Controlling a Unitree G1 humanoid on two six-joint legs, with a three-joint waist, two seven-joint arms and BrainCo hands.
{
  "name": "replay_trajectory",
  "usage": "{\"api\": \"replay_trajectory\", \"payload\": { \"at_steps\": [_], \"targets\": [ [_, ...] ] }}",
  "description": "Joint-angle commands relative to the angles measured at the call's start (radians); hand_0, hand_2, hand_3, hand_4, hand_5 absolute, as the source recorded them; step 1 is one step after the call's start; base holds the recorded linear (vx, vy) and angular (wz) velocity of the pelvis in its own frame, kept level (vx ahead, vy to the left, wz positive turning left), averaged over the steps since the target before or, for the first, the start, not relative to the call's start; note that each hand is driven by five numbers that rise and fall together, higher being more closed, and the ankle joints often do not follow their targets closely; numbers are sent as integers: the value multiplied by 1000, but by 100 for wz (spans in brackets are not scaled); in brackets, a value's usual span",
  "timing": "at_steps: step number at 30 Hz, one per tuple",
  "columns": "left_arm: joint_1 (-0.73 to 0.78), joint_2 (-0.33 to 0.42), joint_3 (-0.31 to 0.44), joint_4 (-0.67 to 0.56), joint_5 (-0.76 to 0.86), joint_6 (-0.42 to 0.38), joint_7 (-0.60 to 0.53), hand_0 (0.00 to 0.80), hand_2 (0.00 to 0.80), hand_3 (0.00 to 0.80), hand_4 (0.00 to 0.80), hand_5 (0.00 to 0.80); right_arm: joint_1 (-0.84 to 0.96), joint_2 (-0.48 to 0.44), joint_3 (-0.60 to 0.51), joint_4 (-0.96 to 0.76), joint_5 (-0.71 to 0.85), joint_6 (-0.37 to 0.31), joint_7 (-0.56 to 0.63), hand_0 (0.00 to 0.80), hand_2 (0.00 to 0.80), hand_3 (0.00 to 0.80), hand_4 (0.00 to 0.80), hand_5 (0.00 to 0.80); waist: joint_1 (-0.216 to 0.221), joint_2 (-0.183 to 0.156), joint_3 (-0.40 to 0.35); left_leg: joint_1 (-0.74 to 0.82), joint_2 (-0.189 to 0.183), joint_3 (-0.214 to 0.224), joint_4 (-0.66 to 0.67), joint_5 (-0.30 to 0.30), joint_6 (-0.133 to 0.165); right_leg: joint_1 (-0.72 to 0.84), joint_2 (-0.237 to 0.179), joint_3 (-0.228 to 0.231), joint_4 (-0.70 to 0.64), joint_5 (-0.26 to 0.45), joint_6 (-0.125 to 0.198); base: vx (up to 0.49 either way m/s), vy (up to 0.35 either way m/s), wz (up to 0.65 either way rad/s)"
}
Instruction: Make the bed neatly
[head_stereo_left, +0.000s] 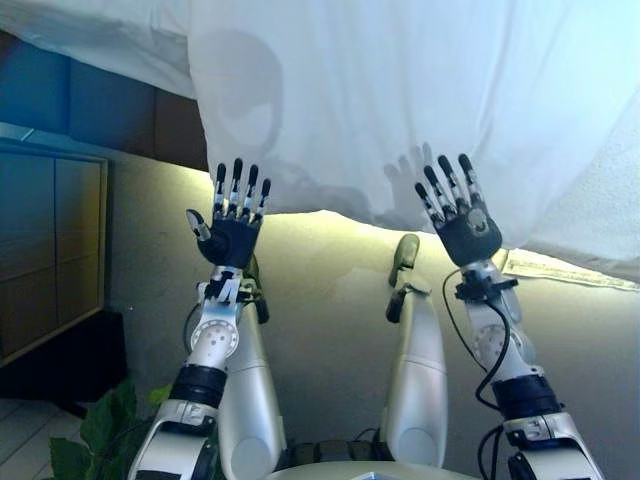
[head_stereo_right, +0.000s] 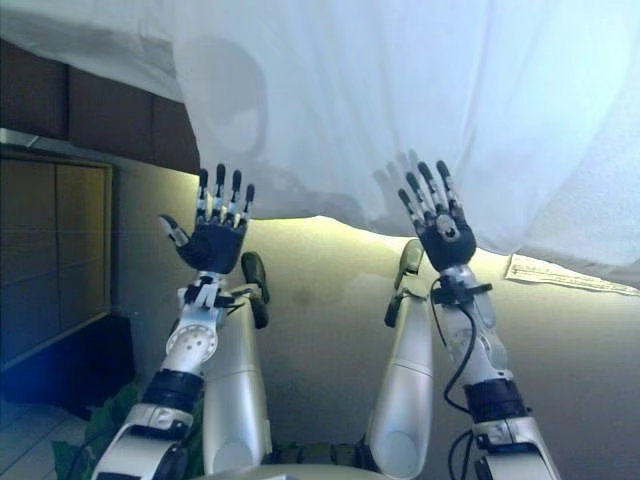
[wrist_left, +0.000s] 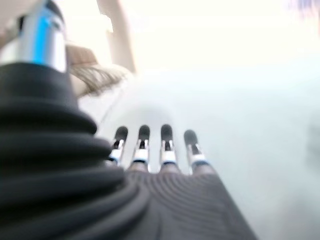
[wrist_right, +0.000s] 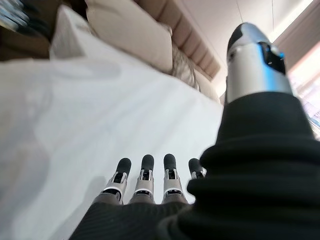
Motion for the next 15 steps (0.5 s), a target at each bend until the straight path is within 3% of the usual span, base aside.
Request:
{"api": "replay_trajectory", "payload": {
  "at_steps": [1,8,15],
  "targets": [
    [-144,-7,-8,52,-27,66,-82,0,0,0,0,0,-113,-27,44,3,58,44,98,0,0,0,0,0,15,-11,6,-99,-34,-5,56,43,70,-55,33,-15,199,-68,-52,-9,-115,2],
    [-381,80,-61,318,-8,141,-11,0,0,0,0,0,-360,-119,131,411,156,130,145,0,0,0,0,0,27,-12,6,-224,-46,-26,203,-2,85,-156,17,10,286,-58,-54,3,-43,1],
    [-437,131,-86,524,52,134,101,0,0,0,0,0,-456,-151,96,774,149,179,144,0,0,0,0,0,24,38,6,-321,-54,-34,353,-69,95,-275,18,72,420,-99,-80,21,87,-11]
  ]
}}
